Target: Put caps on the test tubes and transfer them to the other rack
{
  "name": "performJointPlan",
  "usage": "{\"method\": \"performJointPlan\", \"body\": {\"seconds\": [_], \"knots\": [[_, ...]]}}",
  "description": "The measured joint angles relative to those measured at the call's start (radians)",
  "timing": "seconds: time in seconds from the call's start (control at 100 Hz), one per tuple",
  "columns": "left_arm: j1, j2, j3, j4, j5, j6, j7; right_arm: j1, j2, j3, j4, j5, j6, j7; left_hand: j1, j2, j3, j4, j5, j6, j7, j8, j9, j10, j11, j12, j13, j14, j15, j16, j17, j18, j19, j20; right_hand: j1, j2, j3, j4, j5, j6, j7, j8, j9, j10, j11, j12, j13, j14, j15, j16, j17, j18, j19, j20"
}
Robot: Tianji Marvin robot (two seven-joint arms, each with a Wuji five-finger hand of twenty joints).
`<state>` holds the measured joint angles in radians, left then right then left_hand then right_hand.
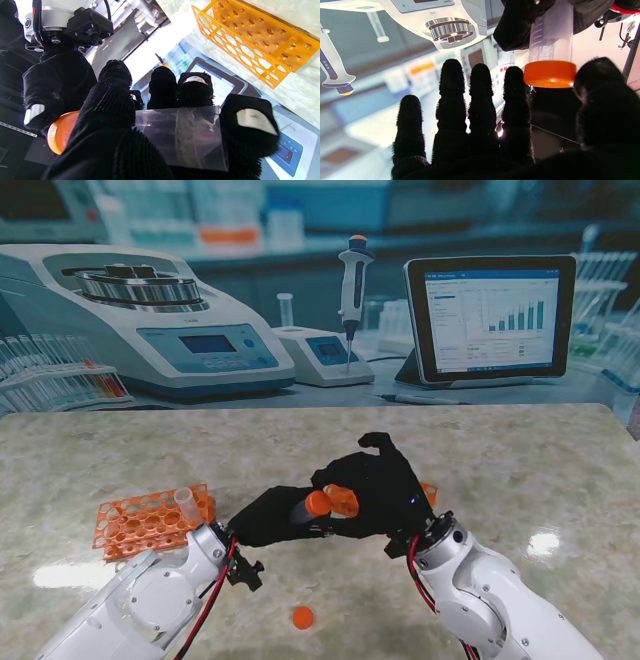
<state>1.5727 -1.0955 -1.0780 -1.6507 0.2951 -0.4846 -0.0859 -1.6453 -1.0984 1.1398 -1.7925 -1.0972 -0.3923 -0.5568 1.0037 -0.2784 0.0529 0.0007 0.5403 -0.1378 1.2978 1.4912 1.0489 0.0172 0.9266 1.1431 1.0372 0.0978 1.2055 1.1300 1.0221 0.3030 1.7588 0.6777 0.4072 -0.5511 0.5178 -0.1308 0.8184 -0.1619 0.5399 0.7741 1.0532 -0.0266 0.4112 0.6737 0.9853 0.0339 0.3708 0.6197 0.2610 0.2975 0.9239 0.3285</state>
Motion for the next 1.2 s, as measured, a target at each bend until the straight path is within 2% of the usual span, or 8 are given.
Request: {"method": "performJointPlan", "body": {"seconds": [0.38, 0.48, 0.6, 0.77, 1.07, 1.1, 1.15, 1.2], "knots": [[0.003, 0.000, -0.001, 0.000, 0.001, -0.001, 0.001, 0.000, -0.001, -0.001, -0.011, 0.014, 0.004, 0.021, 0.000, 0.000, 0.000, 0.000, 0.000, 0.000, 0.000, 0.000, 0.000, 0.000, 0.000, 0.000, 0.000, 0.000, 0.000, 0.000, 0.000, 0.000, 0.000, 0.000, -0.016, 0.024, 0.030, 0.000, 0.012, 0.000, 0.003, 0.009, 0.015, 0.000, 0.011, -0.002, 0.000, 0.001, 0.000, 0.000, 0.001, 0.001, -0.001, 0.010], [0.004, 0.000, -0.002, -0.001, 0.002, -0.001, 0.001, 0.002, -0.001, -0.004, -0.011, 0.016, 0.008, 0.025, 0.000, 0.000, 0.000, 0.000, 0.000, 0.000, 0.000, 0.000, 0.000, 0.000, 0.000, 0.000, 0.000, 0.000, 0.000, 0.000, 0.000, 0.000, 0.000, 0.000, 0.054, 0.045, -0.083, 0.000, 0.050, 0.004, 0.023, 0.006, 0.046, 0.000, 0.007, -0.003, 0.014, 0.001, 0.002, 0.002, 0.006, 0.001, -0.001, 0.010], [0.005, 0.000, -0.005, 0.000, 0.002, -0.001, 0.001, 0.006, -0.001, -0.011, -0.011, 0.016, 0.014, 0.022, 0.000, 0.000, 0.000, 0.000, 0.000, 0.000, 0.000, 0.000, 0.000, 0.000, 0.000, 0.000, 0.000, 0.000, 0.000, 0.000, 0.000, 0.000, 0.000, 0.000, 0.177, 0.072, -0.314, 0.000, 0.042, 0.003, 0.124, -0.100, 0.064, 0.000, 0.024, -0.003, 0.039, 0.000, 0.001, 0.004, 0.016, 0.001, -0.001, 0.010], [0.006, 0.001, -0.006, 0.001, 0.002, -0.001, 0.003, 0.009, -0.002, -0.013, -0.011, 0.016, 0.019, 0.021, 0.000, 0.000, 0.000, 0.000, 0.000, 0.000, 0.000, 0.000, 0.000, 0.000, 0.000, 0.000, 0.000, 0.000, 0.000, 0.000, 0.000, 0.000, 0.000, 0.000, 0.276, 0.094, -0.497, 0.000, 0.020, 0.001, 0.226, -0.220, 0.099, -0.001, 0.018, -0.003, 0.066, -0.002, 0.002, 0.012, 0.026, 0.001, 0.000, 0.010], [0.004, 0.001, -0.006, 0.003, 0.002, -0.001, 0.003, 0.012, -0.002, -0.017, -0.011, 0.020, 0.021, 0.021, 0.000, 0.000, 0.000, 0.000, 0.000, 0.000, 0.000, 0.000, 0.000, 0.000, 0.000, 0.000, 0.000, 0.000, 0.000, 0.000, 0.000, 0.000, 0.000, 0.000, 0.343, 0.108, -0.594, 0.000, 0.019, 0.007, 0.246, -0.249, 0.138, -0.013, 0.044, 0.021, 0.100, -0.010, 0.031, 0.014, 0.037, 0.001, 0.007, 0.010], [0.004, 0.001, -0.006, 0.003, 0.002, -0.001, 0.003, 0.012, -0.003, -0.017, -0.011, 0.020, 0.021, 0.021, 0.000, 0.000, 0.000, 0.000, 0.000, 0.000, 0.000, 0.000, 0.000, 0.000, 0.000, 0.000, 0.000, 0.000, 0.000, 0.000, 0.000, 0.000, 0.000, 0.000, 0.346, 0.108, -0.584, -0.003, 0.019, 0.011, 0.246, -0.251, 0.145, -0.014, 0.045, 0.043, 0.099, -0.011, 0.044, 0.014, 0.038, 0.001, 0.007, 0.010], [0.004, 0.001, -0.006, 0.003, 0.002, -0.001, 0.003, 0.012, -0.003, -0.018, -0.011, 0.021, 0.021, 0.022, 0.000, 0.001, 0.000, 0.000, 0.000, 0.000, 0.000, 0.000, 0.000, 0.000, 0.000, 0.000, 0.000, 0.000, 0.000, 0.000, 0.000, 0.000, 0.000, 0.000, 0.259, 0.062, -0.363, -0.056, 0.019, 0.020, 0.246, -0.252, 0.158, -0.015, 0.047, 0.054, 0.112, -0.013, 0.041, 0.015, 0.041, 0.001, 0.008, 0.010], [0.003, 0.001, -0.006, 0.003, 0.002, -0.002, 0.003, 0.013, -0.003, -0.019, -0.011, 0.021, 0.021, 0.023, 0.000, 0.001, 0.000, 0.000, 0.000, 0.000, 0.000, 0.000, 0.000, 0.000, 0.000, 0.000, 0.000, 0.000, 0.000, 0.000, 0.001, 0.000, 0.000, 0.000, 0.216, 0.042, -0.257, -0.081, 0.019, 0.028, 0.247, -0.252, 0.160, -0.015, 0.045, 0.061, 0.120, -0.014, 0.045, 0.015, 0.043, 0.001, 0.009, 0.010]]}}
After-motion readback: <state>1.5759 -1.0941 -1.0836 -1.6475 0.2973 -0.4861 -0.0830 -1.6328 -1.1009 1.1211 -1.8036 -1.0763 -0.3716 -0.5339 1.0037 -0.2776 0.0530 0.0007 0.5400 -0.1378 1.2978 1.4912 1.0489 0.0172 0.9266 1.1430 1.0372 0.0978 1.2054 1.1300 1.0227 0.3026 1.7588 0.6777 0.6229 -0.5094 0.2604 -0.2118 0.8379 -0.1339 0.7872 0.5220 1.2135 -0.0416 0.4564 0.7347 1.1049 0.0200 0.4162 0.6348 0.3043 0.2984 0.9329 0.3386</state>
